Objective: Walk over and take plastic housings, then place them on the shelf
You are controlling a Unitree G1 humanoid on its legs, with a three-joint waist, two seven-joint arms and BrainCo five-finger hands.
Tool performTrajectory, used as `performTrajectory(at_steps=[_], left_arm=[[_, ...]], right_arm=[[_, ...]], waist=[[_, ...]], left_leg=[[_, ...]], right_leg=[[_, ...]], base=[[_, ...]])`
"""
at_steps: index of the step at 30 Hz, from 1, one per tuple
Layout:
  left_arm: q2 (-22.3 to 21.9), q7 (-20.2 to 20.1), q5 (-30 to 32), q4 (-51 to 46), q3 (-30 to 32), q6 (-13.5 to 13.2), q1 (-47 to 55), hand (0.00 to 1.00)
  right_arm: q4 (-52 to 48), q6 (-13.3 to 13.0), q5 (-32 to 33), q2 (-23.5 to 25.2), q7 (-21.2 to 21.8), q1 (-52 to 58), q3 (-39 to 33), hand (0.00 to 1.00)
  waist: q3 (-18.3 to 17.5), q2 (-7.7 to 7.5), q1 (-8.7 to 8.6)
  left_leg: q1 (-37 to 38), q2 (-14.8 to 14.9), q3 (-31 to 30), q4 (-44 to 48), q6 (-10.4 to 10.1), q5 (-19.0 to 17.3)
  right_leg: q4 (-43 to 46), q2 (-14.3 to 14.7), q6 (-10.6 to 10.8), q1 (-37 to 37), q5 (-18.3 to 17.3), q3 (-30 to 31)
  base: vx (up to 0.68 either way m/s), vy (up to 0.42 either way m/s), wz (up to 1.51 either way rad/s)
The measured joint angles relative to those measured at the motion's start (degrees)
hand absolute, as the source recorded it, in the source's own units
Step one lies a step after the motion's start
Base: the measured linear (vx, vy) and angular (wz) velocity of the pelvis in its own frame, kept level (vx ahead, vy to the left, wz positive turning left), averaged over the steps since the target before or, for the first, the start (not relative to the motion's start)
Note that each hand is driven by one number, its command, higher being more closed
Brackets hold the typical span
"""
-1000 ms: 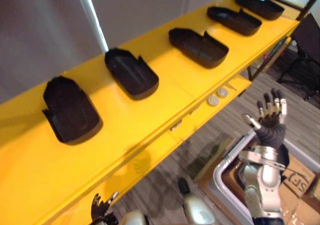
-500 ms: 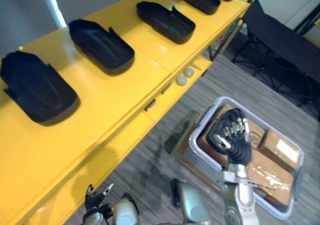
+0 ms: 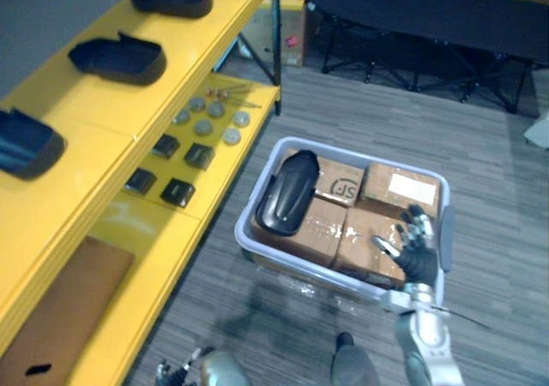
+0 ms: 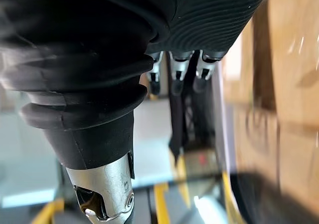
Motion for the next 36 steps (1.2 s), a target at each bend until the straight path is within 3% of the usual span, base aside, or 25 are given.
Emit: performTrajectory(at_steps=[2,4,5,8,11,13,18,23,25,30,36], left_arm=[[0.80,-1.32,-1.17,-0.02,0.24,-0.31,-0.84,0.00],[2.32,-1.98,0.26,-0.04,-0.01,-0.22,-1.80,0.00],[2.95,-2.02,3.88,-0.05,-0.47,-0.18,-2.68,0.00],[4.62,-1.83,5.63,-0.23,-1.60,-0.28,-5.01,0.00],[4.50,-1.62,5.88,-1.78,-3.15,-1.08,-8.71,0.00],[3.96,-1.55,7.63,-4.30,-4.05,-1.70,-9.64,0.00],[3.55,-1.57,9.71,-7.23,-7.55,-2.08,-11.61,0.00],[3.50,-1.97,10.13,-7.62,-8.53,-2.11,-12.52,0.00],[3.50,-2.69,10.17,-7.70,-8.54,-2.32,-12.57,0.00],[2.74,-4.01,10.18,-6.68,-9.66,-2.43,-14.77,0.00],[2.82,-4.31,10.05,-6.45,-10.36,-2.50,-15.28,0.00]], right_arm=[[1.30,0.09,0.08,-0.06,0.05,-0.69,-1.27,0.00],[1.85,0.80,-0.26,0.27,0.12,-1.00,-0.91,0.00],[2.77,1.63,-0.44,0.52,0.17,-2.05,-0.70,0.00],[6.07,2.93,-0.31,0.48,-0.44,-5.93,-0.79,0.00],[10.59,4.63,-0.45,0.29,-2.62,-13.41,-1.27,0.00],[16.42,5.44,-0.46,-0.20,-5.14,-20.10,-1.36,0.00],[30.58,8.62,0.25,-3.61,-10.23,-38.63,-3.58,0.00],[36.82,11.40,2.44,-6.50,-10.11,-47.27,-3.47,0.00],[38.14,11.88,2.38,-6.51,-9.75,-48.83,-3.42,0.00],[42.56,14.22,2.36,-9.29,-7.79,-52.61,-2.40,0.00],[47.33,18.32,2.37,-9.73,-6.67,-56.35,-2.20,0.00]], waist=[[0.27,-0.55,0.16],[0.95,-2.05,0.18],[1.26,-2.71,0.59],[1.56,-2.93,1.47],[4.26,-1.92,1.56],[6.53,-1.76,1.80],[10.34,-1.06,5.44],[10.60,-0.63,8.00],[10.60,-0.61,8.25],[12.12,1.56,9.81],[12.52,1.83,10.43]], left_leg=[[0.64,-2.29,-1.20,-1.95,-2.66,0.14],[0.50,-3.89,-0.97,-2.38,-2.99,0.40],[0.39,-4.28,-0.62,-2.12,-3.28,0.49],[-0.71,-4.39,-0.10,-0.76,-3.52,0.44],[-3.77,-4.61,-3.21,0.91,-3.51,0.43],[-5.06,-4.77,-4.67,1.70,-3.57,0.38],[-8.39,-5.91,-9.66,2.72,-3.59,-0.04],[-9.99,-6.06,-11.02,3.60,-3.75,0.29],[-10.91,-6.18,-11.61,3.76,-3.75,0.29],[-11.52,-6.18,-12.84,4.74,-3.73,0.28],[-12.54,-6.18,-13.96,5.24,-3.57,0.51]], right_leg=[[-3.07,-0.96,0.69,0.24,2.92,0.78],[-6.03,-2.10,1.16,0.58,5.73,0.67],[-7.86,-2.36,0.85,0.69,7.66,-0.39],[-10.68,-2.36,0.61,0.73,10.01,-0.75],[-13.75,-2.13,0.44,1.19,12.32,-2.56],[-13.97,-1.96,0.29,1.17,12.83,-3.20],[-14.29,-1.66,0.23,0.03,13.68,-4.66],[-14.26,-1.69,0.22,-0.22,13.69,-6.33],[-14.00,-1.75,0.22,-0.76,13.69,-6.80],[-12.31,-1.78,0.06,-0.95,13.54,-8.99],[-11.37,-1.82,-0.42,-1.27,12.96,-10.40]], base=[[-0.07,0.099,-0.35],[-0.10,0.138,-0.28],[-0.05,0.061,-0.28],[-0.04,0.046,-0.17],[-0.06,0.015,0.16],[-0.10,0.013,0.18],[-0.09,0.015,0.17],[0.01,0.022,0.14],[0.01,0.034,0.14],[-0.03,0.018,0.08],[-0.05,0.004,0.07]])
